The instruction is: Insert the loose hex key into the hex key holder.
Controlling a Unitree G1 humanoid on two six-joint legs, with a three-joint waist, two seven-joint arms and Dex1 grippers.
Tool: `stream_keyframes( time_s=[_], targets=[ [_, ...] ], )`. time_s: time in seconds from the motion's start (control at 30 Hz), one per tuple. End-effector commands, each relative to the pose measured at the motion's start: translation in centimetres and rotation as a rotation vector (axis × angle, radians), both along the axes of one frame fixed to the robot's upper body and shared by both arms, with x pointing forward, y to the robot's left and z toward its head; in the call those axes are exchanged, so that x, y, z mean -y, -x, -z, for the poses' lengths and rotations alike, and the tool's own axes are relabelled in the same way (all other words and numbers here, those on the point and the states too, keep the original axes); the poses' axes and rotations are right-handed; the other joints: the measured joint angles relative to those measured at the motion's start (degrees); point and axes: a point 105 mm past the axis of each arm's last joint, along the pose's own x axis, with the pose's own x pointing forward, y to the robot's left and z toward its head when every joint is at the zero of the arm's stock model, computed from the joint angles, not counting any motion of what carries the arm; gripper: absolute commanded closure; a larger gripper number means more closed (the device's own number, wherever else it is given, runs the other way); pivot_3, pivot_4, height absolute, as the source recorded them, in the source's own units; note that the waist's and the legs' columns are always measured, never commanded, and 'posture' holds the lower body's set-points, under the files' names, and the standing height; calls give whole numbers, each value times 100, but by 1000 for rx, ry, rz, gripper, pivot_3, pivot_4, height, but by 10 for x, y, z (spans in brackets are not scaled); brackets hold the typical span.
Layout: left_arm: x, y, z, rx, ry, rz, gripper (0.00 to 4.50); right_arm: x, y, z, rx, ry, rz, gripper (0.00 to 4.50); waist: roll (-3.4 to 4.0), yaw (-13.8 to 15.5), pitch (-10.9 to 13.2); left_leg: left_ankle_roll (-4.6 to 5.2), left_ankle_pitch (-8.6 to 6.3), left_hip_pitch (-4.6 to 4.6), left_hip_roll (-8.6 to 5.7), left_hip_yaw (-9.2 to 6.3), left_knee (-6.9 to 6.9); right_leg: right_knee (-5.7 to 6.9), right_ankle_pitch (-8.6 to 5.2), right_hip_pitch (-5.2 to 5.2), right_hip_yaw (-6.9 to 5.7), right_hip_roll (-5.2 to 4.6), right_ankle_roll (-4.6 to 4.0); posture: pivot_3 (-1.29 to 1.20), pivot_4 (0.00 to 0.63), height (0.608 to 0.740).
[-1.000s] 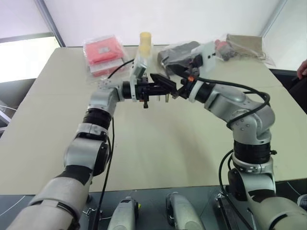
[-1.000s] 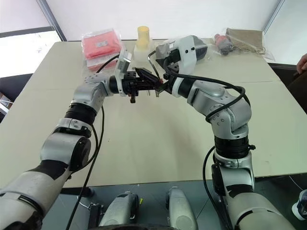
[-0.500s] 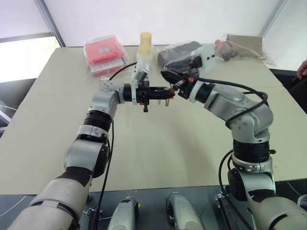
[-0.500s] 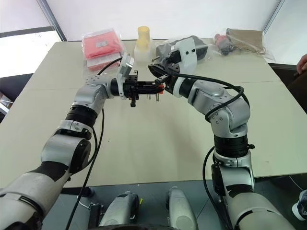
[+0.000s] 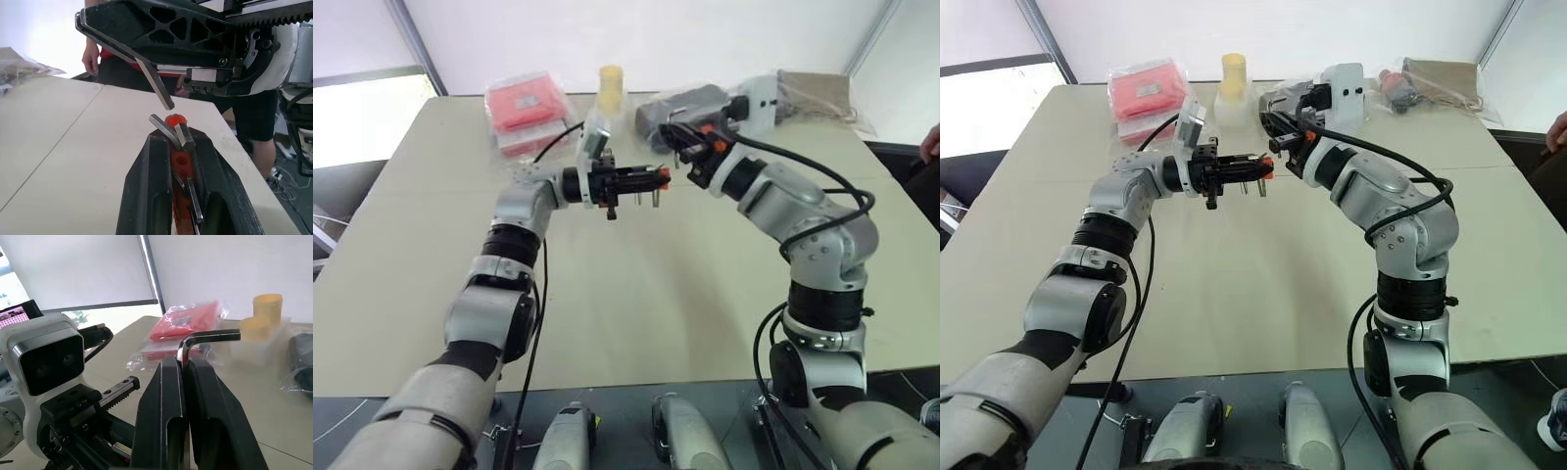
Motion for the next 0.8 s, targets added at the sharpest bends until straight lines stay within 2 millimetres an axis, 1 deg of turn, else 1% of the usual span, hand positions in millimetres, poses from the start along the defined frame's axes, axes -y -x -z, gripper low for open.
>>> stream_keyframes(
  time_s=[0.03, 0.17, 0.43, 0.8],
  targets=[
    [2, 5, -24, 63, 52, 22, 4500, 1, 7, -26, 97, -69, 8, 4479, 0, -1, 0, 0, 0, 0, 0, 0, 0, 0, 0, 0, 0, 0, 0, 0, 150, 740],
    [4, 5, -25, 62, 64, 22, 4500, -4, 8, -30, 105, -116, -1, 4479, 0, 1, 0, 0, 0, 0, 0, 0, 0, 1, 0, 0, 0, 0, 0, 0, 150, 740],
    [7, 3, -25, 55, 90, -5, 4500, -12, 12, -28, 95, -145, -18, 4479, 0, 0, 0, 0, 0, 0, 0, 0, 0, 1, 0, 0, 0, 0, 0, 0, 150, 740],
    [6, 1, -28, 39, 110, -12, 4500, -7, 12, -25, 93, -135, 0, 4479, 0, 1, 0, 0, 0, 0, 0, 0, 0, 0, 0, 0, 0, 0, 0, 0, 150, 740]
  ],
)
